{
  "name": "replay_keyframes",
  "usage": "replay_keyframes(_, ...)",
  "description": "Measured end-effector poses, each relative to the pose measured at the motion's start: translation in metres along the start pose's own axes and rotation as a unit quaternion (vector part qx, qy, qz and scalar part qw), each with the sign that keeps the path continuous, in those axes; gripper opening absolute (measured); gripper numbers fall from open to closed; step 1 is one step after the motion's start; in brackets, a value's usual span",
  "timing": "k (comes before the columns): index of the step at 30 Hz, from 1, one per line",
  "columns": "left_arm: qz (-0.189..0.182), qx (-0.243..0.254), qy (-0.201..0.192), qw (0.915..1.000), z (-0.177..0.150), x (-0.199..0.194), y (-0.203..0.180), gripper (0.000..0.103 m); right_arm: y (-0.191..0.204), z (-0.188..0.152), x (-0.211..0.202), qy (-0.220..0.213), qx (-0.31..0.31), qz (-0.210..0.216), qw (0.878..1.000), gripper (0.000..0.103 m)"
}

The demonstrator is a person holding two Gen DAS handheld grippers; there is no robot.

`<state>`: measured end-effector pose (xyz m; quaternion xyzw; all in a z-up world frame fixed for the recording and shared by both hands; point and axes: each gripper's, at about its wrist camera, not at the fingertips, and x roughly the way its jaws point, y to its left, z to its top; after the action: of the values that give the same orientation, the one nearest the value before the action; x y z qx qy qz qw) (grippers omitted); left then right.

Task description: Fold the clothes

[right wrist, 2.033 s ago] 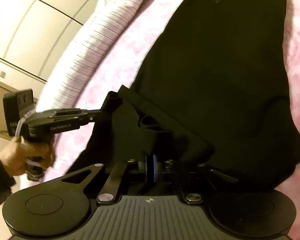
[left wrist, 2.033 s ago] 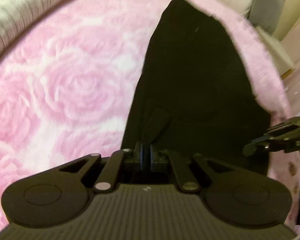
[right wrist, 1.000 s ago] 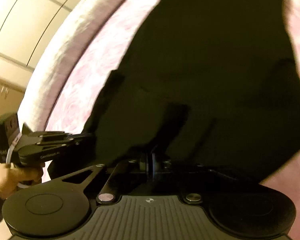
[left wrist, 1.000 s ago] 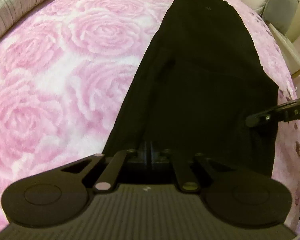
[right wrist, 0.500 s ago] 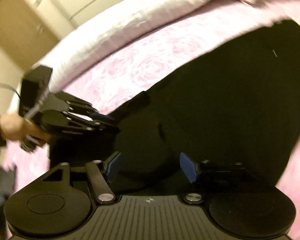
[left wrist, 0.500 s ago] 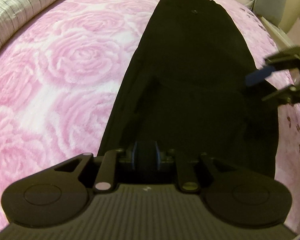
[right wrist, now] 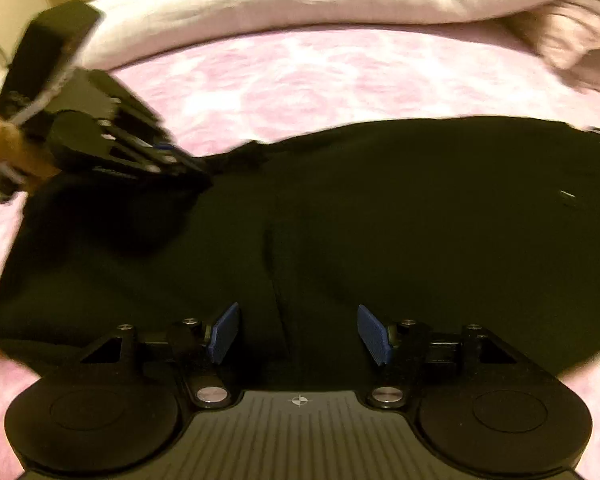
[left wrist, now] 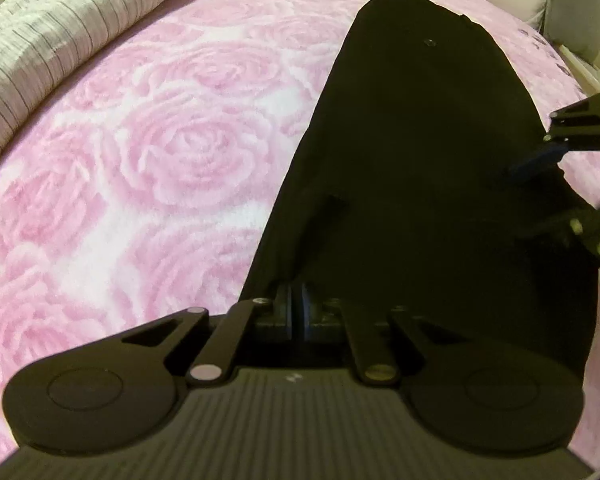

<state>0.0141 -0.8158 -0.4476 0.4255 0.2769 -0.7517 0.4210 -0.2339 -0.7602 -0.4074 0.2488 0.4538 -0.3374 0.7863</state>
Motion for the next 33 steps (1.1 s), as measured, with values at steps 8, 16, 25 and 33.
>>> replay_keyframes(8,0.026,-0.039,-0.017,0.9988,-0.044,-0.073,0.032,0.027,0.038,-0.008,-0.016,-0.030,-0.001,0.054,0.998,0.063)
replay_keyframes(16,0.109,-0.057,0.038,0.9917,-0.151,-0.150,0.062,0.037,0.074,-0.021,0.002,0.003,0.019,0.046,0.999,0.063)
replay_keyframes(25,0.173,0.272,0.044,0.9454,-0.236,-0.173,-0.015,0.053,0.219,-0.041,-0.021,-0.002,-0.093,0.076,0.993,0.064)
replay_keyframes(33,0.174,0.550,0.010,0.8168,-0.259,-0.120,-0.035,0.051,0.314,-0.070,0.003,0.005,-0.169,0.089,0.982,0.064)
